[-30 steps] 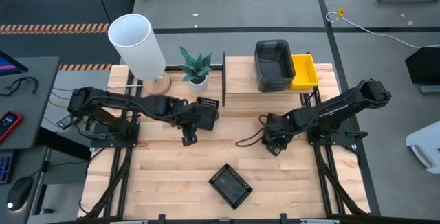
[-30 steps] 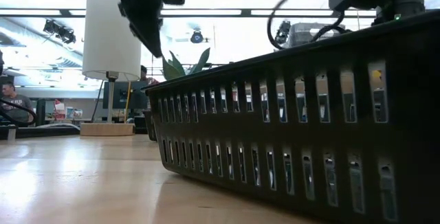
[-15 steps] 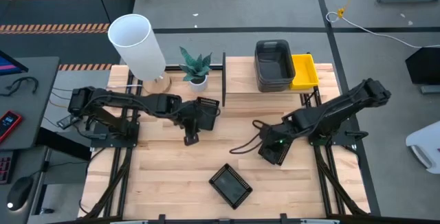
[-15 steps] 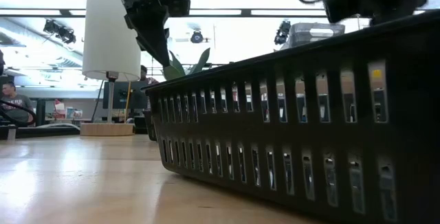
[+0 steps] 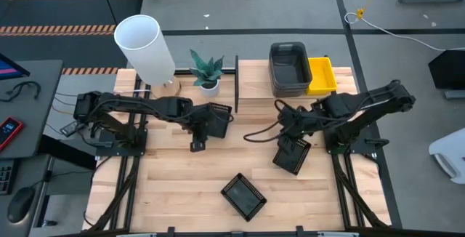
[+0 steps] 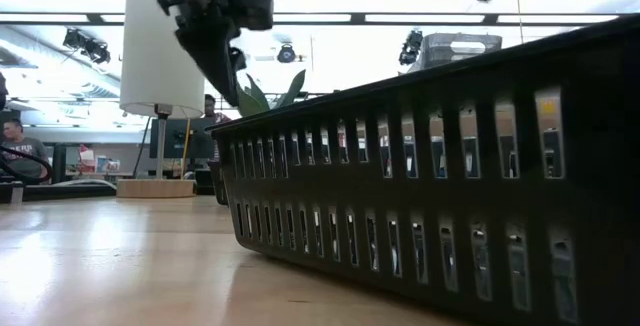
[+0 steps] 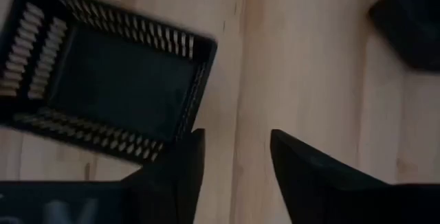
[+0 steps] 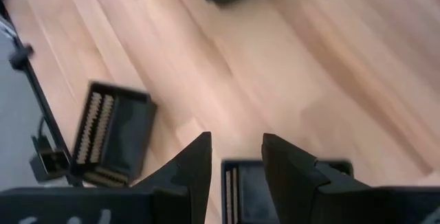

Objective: Stack baskets on shelf by color
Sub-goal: Stack the left black bin on top of the right black bin

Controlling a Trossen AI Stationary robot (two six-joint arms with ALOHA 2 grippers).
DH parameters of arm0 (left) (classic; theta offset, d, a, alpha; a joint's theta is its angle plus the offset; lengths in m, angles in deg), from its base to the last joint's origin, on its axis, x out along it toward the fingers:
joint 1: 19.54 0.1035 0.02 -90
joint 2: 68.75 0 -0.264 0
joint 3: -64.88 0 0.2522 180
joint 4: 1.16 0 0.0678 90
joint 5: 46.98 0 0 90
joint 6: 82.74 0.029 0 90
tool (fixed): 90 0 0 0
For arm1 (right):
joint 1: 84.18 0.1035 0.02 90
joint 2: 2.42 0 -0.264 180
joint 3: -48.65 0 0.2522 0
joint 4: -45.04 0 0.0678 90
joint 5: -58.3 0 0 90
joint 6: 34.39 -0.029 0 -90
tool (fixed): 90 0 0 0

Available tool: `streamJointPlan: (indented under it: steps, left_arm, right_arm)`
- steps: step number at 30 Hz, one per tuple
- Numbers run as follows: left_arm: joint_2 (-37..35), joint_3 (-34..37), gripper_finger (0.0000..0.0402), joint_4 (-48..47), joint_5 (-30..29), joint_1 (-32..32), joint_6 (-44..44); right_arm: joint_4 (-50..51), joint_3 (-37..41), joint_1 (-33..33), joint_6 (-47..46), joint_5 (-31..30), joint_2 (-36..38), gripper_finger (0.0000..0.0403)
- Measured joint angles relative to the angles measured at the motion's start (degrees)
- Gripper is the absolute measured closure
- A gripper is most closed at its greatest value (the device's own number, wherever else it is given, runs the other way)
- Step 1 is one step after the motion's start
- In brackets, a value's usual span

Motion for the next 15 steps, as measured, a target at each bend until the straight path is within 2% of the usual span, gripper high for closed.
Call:
streamJointPlan:
  steps: [5,9,15]
  left_arm:
    - [1.9,0.0,0.0209,-2.9,-0.1,0.0,2.4]
    - [4.0,0.0,0.0222,-2.6,-1.1,0.0,6.6]
    - [6.5,0.0,0.0241,0.5,-3.2,0.0,17.6]
  right_arm:
    - [0.1,-3.8,1.1,1.4,-5.0,0.0,0.0269]
    - [0.3,-4.5,1.2,2.4,-7.2,0.2,0.0269]
    - [0.9,-4.5,1.3,2.5,-7.4,0.0,0.0269]
